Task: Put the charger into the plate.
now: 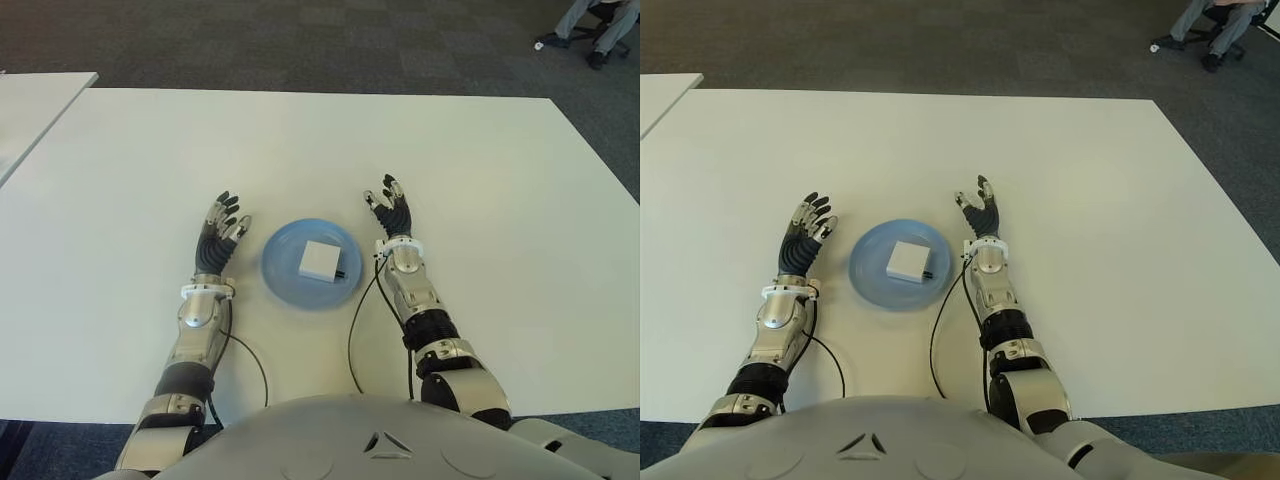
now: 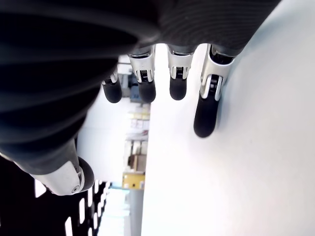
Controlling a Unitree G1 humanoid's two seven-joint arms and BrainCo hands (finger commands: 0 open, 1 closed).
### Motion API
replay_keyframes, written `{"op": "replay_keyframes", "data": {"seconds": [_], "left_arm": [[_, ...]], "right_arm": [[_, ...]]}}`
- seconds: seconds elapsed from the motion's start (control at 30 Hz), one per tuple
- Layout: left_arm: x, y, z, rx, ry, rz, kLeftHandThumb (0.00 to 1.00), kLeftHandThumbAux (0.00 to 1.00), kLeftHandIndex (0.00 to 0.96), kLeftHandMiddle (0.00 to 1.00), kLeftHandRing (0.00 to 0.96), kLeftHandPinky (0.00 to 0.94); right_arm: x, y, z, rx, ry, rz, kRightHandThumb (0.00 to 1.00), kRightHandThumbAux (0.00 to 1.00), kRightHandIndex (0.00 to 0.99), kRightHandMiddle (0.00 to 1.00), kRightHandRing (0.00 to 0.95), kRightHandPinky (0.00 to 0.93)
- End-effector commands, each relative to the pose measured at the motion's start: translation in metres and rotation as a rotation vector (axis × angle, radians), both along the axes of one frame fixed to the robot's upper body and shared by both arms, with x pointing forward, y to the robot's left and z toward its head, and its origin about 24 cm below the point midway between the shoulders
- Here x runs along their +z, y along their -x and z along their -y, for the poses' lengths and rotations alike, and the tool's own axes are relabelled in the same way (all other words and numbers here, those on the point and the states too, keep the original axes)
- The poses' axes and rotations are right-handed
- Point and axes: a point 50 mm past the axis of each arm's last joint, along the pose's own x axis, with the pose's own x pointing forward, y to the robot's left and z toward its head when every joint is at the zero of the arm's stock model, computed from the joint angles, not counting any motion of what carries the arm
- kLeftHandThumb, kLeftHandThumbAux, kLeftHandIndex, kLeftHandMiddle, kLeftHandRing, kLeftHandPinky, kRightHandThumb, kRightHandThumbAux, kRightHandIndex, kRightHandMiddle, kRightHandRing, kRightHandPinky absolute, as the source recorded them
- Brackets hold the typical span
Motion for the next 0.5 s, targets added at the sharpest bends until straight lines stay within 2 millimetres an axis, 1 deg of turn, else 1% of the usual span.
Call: {"op": "replay_keyframes", "data": {"seconds": [0.03, 0.5], "left_arm": [[-0.025, 0.0228, -0.0001, 0.016, 0.025, -0.152, 0.0, 0.506, 0.066, 0.149, 0.141, 0.145], [-0.0225, 0.0211, -0.0044, 0.022, 0.014, -0.157, 0.0, 0.518, 0.061, 0.144, 0.139, 0.136]], "right_arm": [[-0.0159, 0.012, -0.0104, -0.018, -0.069, -0.118, 0.0, 0.627, 0.0, 0.0, 0.0, 0.0], [-0.014, 0.0128, -0.0147, 0.033, -0.095, -0.089, 0.0, 0.596, 0.0, 0.0, 0.0, 0.0]]}}
